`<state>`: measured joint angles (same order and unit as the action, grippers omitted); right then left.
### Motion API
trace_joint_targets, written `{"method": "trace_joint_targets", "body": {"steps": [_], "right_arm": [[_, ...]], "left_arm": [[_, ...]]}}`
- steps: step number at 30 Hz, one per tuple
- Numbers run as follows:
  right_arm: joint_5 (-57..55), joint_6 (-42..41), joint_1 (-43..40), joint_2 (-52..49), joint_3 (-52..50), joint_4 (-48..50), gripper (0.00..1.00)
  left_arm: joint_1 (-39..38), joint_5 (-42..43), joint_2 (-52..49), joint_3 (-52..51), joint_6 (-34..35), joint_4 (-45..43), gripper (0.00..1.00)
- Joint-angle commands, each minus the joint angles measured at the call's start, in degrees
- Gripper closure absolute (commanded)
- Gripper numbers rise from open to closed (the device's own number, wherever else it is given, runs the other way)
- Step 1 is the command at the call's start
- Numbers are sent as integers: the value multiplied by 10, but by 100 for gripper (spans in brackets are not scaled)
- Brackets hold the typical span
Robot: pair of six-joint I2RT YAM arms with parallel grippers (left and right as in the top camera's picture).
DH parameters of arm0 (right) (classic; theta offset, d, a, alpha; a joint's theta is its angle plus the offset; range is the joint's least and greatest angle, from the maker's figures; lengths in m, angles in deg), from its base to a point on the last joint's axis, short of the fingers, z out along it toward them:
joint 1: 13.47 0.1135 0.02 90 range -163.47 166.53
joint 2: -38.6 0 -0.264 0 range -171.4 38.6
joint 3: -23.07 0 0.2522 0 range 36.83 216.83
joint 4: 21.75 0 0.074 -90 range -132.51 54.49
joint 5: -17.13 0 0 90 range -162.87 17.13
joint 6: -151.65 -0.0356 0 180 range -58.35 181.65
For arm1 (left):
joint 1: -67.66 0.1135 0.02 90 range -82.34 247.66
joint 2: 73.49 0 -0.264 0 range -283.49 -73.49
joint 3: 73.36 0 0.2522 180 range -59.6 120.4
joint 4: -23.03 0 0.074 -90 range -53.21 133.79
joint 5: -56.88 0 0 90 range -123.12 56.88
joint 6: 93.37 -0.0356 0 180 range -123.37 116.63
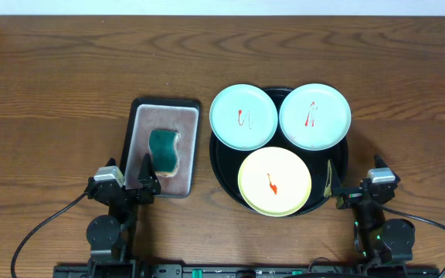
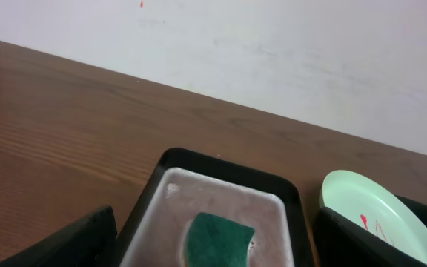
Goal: Clean dirty plates on tray and stack at the side
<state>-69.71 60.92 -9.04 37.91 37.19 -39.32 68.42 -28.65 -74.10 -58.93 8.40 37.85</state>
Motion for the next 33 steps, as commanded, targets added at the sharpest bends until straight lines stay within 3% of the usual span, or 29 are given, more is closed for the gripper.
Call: {"method": "trace_joint_targets", "body": {"steps": [1,9,19,33], "right_arm": [[3,6,0,-1,0,-2,1],[23,-52,0,-1,0,17,1],[30,-100,0,-37,64,-72,1],[94,-99,0,-388,365,-326,1]], "left_arm": [[2,6,0,-4,-5,26,15],[2,48,-2,2,0,33,15],[2,52,-112,125,-1,183,15],[2,54,-423,453,-1,437,14]]}}
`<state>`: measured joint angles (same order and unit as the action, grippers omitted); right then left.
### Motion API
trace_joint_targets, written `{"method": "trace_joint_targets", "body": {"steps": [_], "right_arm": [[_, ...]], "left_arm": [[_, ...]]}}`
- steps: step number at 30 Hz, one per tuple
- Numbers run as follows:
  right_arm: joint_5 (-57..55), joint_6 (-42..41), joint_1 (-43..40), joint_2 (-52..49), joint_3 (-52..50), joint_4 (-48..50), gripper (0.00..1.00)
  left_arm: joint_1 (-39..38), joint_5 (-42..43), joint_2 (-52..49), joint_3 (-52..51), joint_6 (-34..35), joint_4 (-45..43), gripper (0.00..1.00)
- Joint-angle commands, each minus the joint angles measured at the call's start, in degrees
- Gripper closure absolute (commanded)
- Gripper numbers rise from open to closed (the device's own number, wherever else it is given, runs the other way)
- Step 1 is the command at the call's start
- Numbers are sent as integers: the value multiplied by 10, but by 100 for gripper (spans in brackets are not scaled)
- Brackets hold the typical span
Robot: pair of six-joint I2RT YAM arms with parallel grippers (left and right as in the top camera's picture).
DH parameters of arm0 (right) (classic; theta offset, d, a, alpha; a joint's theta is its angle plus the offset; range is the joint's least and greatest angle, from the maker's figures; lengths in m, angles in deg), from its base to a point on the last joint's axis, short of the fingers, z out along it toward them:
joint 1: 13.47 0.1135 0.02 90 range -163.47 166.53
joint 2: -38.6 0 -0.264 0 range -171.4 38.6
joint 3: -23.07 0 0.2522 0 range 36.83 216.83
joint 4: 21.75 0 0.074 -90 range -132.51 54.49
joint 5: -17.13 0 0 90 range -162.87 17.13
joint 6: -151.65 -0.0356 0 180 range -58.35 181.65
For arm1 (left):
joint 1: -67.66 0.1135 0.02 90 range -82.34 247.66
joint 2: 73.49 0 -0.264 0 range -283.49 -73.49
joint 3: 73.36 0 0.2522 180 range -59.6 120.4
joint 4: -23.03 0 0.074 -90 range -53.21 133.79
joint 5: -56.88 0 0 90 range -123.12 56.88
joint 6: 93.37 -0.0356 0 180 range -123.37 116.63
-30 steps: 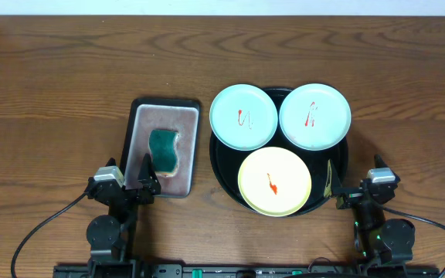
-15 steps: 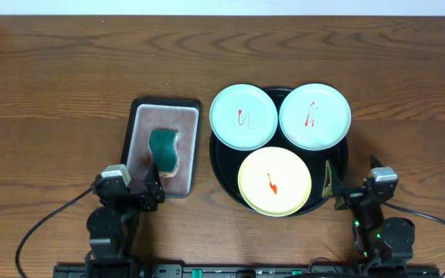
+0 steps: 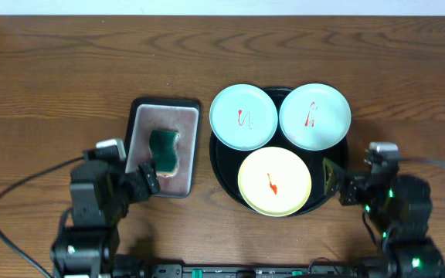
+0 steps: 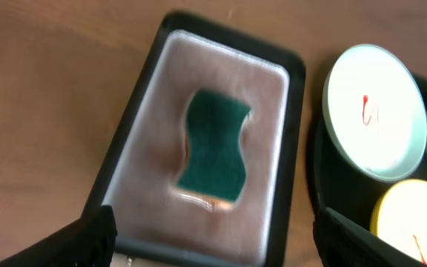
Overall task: Clean dirty plates on tray and stack at the side
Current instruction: 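Move the left gripper to the green sponge and grasp it, then dip and rub the green sponge in the soapy water with left gripper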
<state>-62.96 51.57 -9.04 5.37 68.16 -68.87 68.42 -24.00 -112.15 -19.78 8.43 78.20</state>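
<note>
Three dirty plates lie on the round black tray [image 3: 341,164]: a pale blue plate [image 3: 242,116] at the left, another pale blue plate [image 3: 314,116] at the right, and a yellow plate [image 3: 275,182] in front. Each has a red smear. A green sponge [image 3: 163,149] lies in a small rectangular tray [image 3: 137,123], which also shows in the left wrist view, sponge [image 4: 215,145] in tray [image 4: 291,148]. My left gripper [image 3: 142,185] hangs open over that tray's near edge, open gripper [image 4: 215,256], holding nothing. My right gripper [image 3: 336,184] is by the round tray's near right rim, open and holding nothing.
Bare brown wooden table [image 3: 68,85] surrounds both trays, with wide room at the left and at the back. The white wall runs along the far edge. Cables trail from both arms along the table's front.
Both arms have lifted from their low rest poses. The left wrist camera, which looked forward at the wall, now looks down on the sponge tray. Plates and sponge have not moved.
</note>
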Motion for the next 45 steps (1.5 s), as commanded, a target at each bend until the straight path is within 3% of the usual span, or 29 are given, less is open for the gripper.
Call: {"method": "trace_joint_targets", "body": {"steps": [1,4,10,23,30,35,45], "right_arm": [[26,-6,0,-90,78,-54,1],[22,5,0,-161,134,-102,1],[85,5,0,-214,152,-97,1],[86,5,0,-223,152,-91,1],[85,5,0,-223,152,-91,1],[86,5,0,-223,152,-91,1],[85,5,0,-223,152,-90,1]], "left_arm": [[2,7,-63,85,-2,60,15],[2,7,-112,129,-2,111,15],[2,7,-157,130,-1,110,15],[-19,7,-307,128,-38,-45,15],[-64,-47,-424,128,-45,-99,17],[-74,-92,-489,128,-36,-111,25],[-80,-54,-562,127,-36,-122,32]]}}
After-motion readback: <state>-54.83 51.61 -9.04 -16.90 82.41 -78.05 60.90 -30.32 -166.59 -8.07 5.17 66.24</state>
